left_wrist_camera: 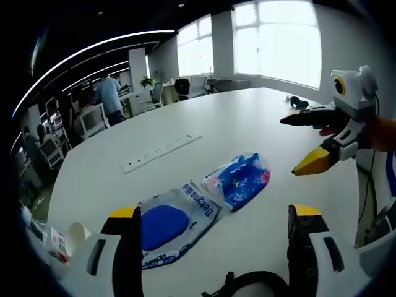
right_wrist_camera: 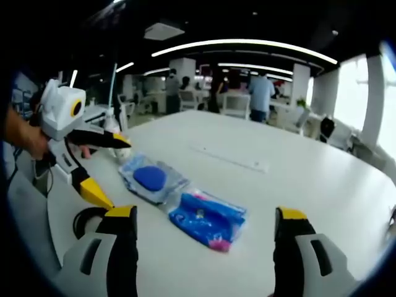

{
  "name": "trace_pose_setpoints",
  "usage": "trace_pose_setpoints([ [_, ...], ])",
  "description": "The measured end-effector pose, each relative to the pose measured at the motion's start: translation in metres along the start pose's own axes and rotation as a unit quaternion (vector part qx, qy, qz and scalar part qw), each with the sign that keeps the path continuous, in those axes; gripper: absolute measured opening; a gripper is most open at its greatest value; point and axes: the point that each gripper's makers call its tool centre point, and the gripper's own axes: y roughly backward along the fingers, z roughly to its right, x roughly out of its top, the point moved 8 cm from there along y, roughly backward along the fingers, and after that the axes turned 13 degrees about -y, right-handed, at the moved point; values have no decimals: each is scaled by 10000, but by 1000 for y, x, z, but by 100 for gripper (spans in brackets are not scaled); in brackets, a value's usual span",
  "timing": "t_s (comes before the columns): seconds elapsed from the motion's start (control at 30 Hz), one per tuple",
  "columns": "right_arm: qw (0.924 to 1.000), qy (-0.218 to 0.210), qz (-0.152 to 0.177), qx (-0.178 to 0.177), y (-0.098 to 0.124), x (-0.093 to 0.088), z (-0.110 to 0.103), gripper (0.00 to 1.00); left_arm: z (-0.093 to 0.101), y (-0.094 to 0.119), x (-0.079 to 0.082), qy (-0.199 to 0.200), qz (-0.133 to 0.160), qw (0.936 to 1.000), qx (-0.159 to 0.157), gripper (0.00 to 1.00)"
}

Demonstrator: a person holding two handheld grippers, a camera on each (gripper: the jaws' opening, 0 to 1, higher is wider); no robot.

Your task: Arrange the tabletop items into an orderly group along one side of the table until the central work area is clear of visible clutter.

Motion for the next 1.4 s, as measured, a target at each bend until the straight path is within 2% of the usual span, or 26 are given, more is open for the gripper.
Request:
trace_pose_setpoints([
  [0.53,9999,82,54,31,5,4,-10,89,3,18,-7,222,92,9997,107,96],
  [0.83,9999,106,41,92,5,3,-17,89,1,28,-19,188,23,9997,156,96],
  [1.4,9996,178,9,227,2,6,-33,84,4,42,-23,186,73,9996,184,94],
])
